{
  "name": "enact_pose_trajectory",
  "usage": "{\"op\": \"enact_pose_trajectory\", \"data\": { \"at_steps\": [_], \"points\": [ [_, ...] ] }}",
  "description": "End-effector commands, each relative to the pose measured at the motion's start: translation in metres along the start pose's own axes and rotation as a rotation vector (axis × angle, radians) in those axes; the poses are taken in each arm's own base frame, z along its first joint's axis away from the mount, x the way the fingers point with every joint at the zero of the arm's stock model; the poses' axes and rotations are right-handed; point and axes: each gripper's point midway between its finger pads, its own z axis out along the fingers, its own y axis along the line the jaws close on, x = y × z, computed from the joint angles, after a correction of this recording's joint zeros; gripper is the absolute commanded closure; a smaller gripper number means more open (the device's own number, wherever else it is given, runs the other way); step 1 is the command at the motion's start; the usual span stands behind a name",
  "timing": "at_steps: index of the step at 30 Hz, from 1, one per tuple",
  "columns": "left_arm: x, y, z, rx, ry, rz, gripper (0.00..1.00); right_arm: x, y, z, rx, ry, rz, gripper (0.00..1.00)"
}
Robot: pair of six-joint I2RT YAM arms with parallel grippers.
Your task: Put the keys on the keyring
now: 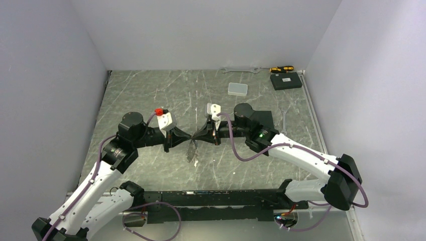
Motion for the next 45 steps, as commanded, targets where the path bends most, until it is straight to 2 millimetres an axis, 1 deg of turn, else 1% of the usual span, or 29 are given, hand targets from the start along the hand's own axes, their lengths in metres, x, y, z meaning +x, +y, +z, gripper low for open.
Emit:
{"op": "enact_pose_trajectory", "data": {
  "at_steps": [1,6,8,10,13,18,23,28,32,34,38,45],
  "points": [
    [-0.021,-0.001,-0.001,0.022,-0.046,0.076,0.97,-0.027,-0.004,-0.007,0.041,-0.034,-0.039,1.00],
    [-0.020,-0.001,-0.001,0.022,-0.047,0.086,0.78,-0.017,-0.013,-0.018,0.127,0.056,-0.005,1.00],
    [-0.021,-0.002,-0.001,0.023,-0.050,0.091,0.72,-0.012,-0.015,-0.024,0.153,0.097,0.006,1.00],
    [-0.021,-0.002,-0.002,0.023,-0.053,0.095,0.68,-0.011,-0.017,-0.028,0.172,0.129,0.015,1.00],
    [-0.022,-0.005,-0.001,0.038,-0.059,0.096,0.64,-0.006,-0.017,-0.031,0.175,0.192,0.042,1.00],
    [-0.022,-0.011,0.002,0.093,-0.064,0.086,0.64,-0.004,-0.013,-0.031,0.161,0.242,0.057,1.00],
    [-0.024,-0.016,0.007,0.141,-0.069,0.069,0.68,-0.001,-0.004,-0.027,0.124,0.273,0.056,1.00],
    [-0.023,-0.020,0.009,0.167,-0.068,0.066,0.68,0.003,0.001,-0.022,0.097,0.291,0.059,1.00],
    [-0.019,-0.024,0.013,0.194,-0.047,0.056,0.70,0.005,0.004,-0.019,0.083,0.303,0.058,1.00],
    [-0.014,-0.026,0.015,0.208,-0.028,0.048,0.72,0.004,0.002,-0.018,0.094,0.302,0.057,1.00],
    [-0.008,-0.025,0.019,0.197,-0.001,0.043,0.74,0.001,0.003,-0.018,0.095,0.293,0.049,1.00],
    [-0.006,-0.023,0.023,0.197,0.008,0.033,0.79,-0.001,0.009,-0.020,0.073,0.285,0.041,1.00]
  ]
}}
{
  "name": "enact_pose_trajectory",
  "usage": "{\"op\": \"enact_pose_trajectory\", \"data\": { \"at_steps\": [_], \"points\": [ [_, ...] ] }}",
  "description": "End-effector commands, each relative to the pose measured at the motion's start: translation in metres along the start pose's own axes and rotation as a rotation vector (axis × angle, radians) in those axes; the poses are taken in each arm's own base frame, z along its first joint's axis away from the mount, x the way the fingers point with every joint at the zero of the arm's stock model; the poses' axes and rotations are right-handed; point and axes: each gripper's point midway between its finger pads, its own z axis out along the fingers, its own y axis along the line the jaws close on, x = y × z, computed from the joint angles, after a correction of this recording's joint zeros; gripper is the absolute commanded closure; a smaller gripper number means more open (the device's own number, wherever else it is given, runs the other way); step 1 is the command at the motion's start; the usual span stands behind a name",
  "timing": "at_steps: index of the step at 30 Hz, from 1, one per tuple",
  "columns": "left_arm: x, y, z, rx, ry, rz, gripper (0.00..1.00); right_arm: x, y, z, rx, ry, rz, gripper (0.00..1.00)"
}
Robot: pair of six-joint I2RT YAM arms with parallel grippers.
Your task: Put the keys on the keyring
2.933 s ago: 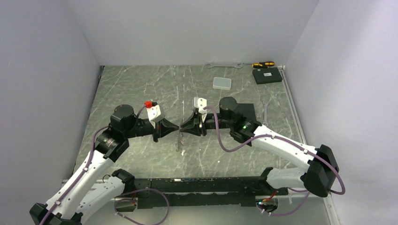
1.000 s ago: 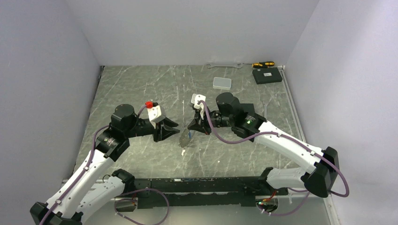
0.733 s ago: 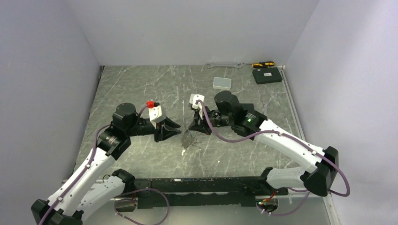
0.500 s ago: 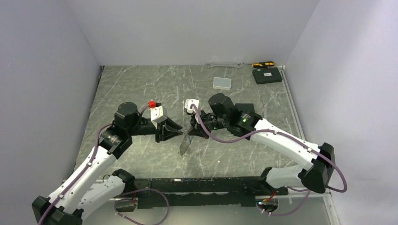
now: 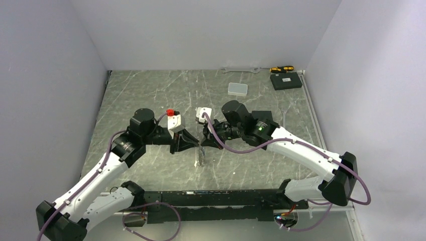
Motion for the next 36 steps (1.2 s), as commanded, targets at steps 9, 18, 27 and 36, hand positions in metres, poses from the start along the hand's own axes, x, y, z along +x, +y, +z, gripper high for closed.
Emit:
{"op": "enact_pose_trajectory", "data": {
  "at_steps": [9,18,27,36],
  "points": [
    [-0.014,0.003,0.002,0.003,-0.012,0.043,0.84,-0.041,0.011,-0.015,-0.010,-0.112,-0.084,1.00],
    [-0.015,0.007,0.000,-0.034,-0.012,0.058,0.74,-0.043,0.017,-0.018,-0.020,-0.120,-0.092,1.00],
    [-0.033,0.003,-0.014,-0.106,-0.103,0.141,0.68,-0.043,0.021,-0.019,-0.022,-0.120,-0.093,1.00],
    [-0.021,0.002,-0.006,-0.051,-0.049,0.099,0.71,-0.046,0.023,-0.018,-0.019,-0.127,-0.100,1.00]
  ]
}}
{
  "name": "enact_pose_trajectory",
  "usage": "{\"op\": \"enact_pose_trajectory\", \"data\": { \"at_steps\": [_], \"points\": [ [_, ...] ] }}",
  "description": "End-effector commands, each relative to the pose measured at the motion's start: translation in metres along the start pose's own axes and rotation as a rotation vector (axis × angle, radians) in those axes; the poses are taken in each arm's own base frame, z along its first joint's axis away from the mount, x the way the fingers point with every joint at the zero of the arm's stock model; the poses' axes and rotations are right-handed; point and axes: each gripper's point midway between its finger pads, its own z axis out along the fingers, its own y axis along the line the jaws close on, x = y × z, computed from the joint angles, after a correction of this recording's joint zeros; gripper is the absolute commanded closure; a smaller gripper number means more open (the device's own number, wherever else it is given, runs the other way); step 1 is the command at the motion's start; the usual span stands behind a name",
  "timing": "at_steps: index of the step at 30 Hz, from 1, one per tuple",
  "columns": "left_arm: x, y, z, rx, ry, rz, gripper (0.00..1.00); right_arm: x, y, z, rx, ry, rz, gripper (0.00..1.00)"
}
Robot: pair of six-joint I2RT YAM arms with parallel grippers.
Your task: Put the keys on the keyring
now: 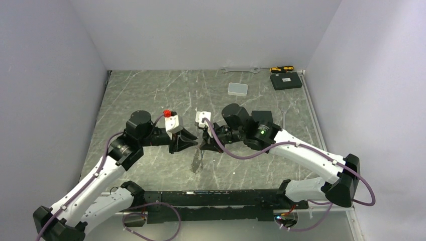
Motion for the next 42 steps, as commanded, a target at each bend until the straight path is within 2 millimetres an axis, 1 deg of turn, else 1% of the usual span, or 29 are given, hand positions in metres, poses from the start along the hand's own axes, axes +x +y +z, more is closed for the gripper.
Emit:
{"op": "enact_pose_trajectory", "data": {
  "at_steps": [1,4,10,14,19,23,28,31,34,36,42],
  "points": [
    [-0.008,-0.002,0.001,0.027,-0.013,0.033,0.70,-0.040,0.002,-0.014,0.019,-0.115,-0.067,1.00],
    [-0.004,-0.003,0.004,0.051,0.003,0.009,0.70,-0.041,0.002,-0.015,0.023,-0.122,-0.071,1.00],
    [-0.004,-0.005,0.005,0.060,-0.001,0.006,0.71,-0.040,0.001,-0.014,0.026,-0.116,-0.073,1.00],
    [-0.010,-0.005,0.004,0.051,-0.016,0.006,0.71,-0.036,0.001,-0.013,0.022,-0.109,-0.072,1.00],
    [-0.021,-0.007,0.000,0.041,-0.061,0.019,0.64,-0.030,0.002,-0.010,0.012,-0.088,-0.063,1.00],
    [-0.023,-0.009,-0.003,0.039,-0.069,0.022,0.58,-0.028,0.003,-0.008,0.006,-0.077,-0.060,1.00],
    [-0.025,-0.012,-0.004,0.046,-0.075,0.036,0.57,-0.029,0.001,-0.008,0.018,-0.074,-0.059,1.00],
    [-0.017,-0.010,-0.001,0.054,-0.050,0.026,0.59,-0.032,0.000,-0.010,0.028,-0.087,-0.066,1.00],
    [-0.008,-0.009,0.002,0.071,-0.014,0.005,0.65,-0.034,-0.001,-0.010,0.035,-0.093,-0.069,1.00],
    [-0.006,-0.010,0.005,0.090,-0.008,-0.009,0.67,-0.035,-0.001,-0.009,0.035,-0.091,-0.069,1.00],
    [-0.003,-0.009,0.006,0.095,0.001,-0.021,0.71,-0.037,-0.001,-0.010,0.037,-0.099,-0.073,1.00]
  ]
}}
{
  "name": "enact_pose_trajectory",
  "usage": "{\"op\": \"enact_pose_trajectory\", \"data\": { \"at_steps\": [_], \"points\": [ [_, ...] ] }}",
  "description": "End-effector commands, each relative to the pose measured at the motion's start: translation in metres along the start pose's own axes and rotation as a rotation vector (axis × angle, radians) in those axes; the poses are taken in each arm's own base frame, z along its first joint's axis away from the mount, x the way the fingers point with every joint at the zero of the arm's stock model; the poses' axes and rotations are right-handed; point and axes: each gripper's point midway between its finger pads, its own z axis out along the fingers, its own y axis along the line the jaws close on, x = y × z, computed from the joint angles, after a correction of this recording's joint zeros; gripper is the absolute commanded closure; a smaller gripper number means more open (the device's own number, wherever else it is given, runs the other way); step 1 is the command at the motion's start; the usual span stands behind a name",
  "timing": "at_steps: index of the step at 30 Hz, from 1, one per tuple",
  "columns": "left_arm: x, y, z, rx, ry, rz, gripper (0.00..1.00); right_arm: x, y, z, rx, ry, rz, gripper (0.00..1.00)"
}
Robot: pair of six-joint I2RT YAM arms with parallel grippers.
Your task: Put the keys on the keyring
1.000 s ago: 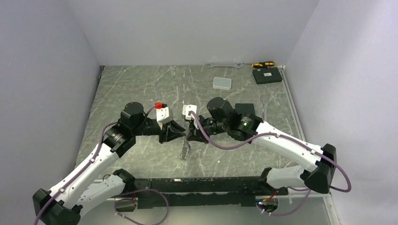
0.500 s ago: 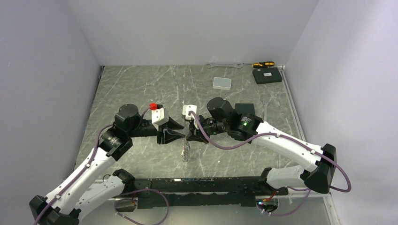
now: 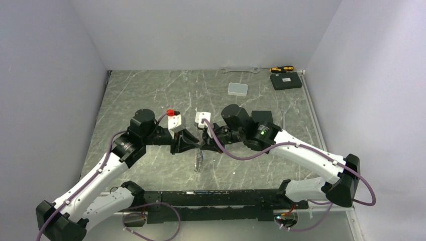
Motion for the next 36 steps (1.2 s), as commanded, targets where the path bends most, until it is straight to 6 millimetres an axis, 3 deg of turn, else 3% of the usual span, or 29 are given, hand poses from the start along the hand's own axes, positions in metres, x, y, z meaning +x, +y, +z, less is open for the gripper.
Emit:
{"op": "enact_pose_trajectory", "data": {
  "at_steps": [1,15,20,24,25,29,31,36],
  "points": [
    [-0.014,-0.005,-0.001,0.032,-0.030,0.051,0.72,-0.037,-0.001,-0.011,0.022,-0.104,-0.067,1.00],
    [-0.010,-0.002,0.002,0.033,-0.011,0.041,1.00,-0.046,0.004,-0.015,0.004,-0.144,-0.084,1.00],
    [-0.013,0.001,0.001,0.015,-0.013,0.047,1.00,-0.051,0.007,-0.018,-0.002,-0.177,-0.092,1.00],
    [-0.029,-0.003,-0.005,-0.007,-0.068,0.070,1.00,-0.054,0.004,-0.021,0.029,-0.222,-0.094,1.00],
    [-0.033,-0.005,-0.006,-0.007,-0.086,0.076,1.00,-0.054,0.006,-0.022,0.026,-0.232,-0.096,0.99],
    [-0.049,-0.010,-0.010,-0.006,-0.144,0.101,1.00,-0.054,0.005,-0.026,0.047,-0.267,-0.106,0.71],
    [-0.056,-0.012,-0.012,-0.005,-0.170,0.116,1.00,-0.056,0.006,-0.030,0.053,-0.293,-0.113,0.63],
    [-0.069,-0.018,-0.017,-0.008,-0.232,0.112,1.00,-0.069,0.014,-0.048,0.044,-0.391,-0.140,0.59]
  ]
}}
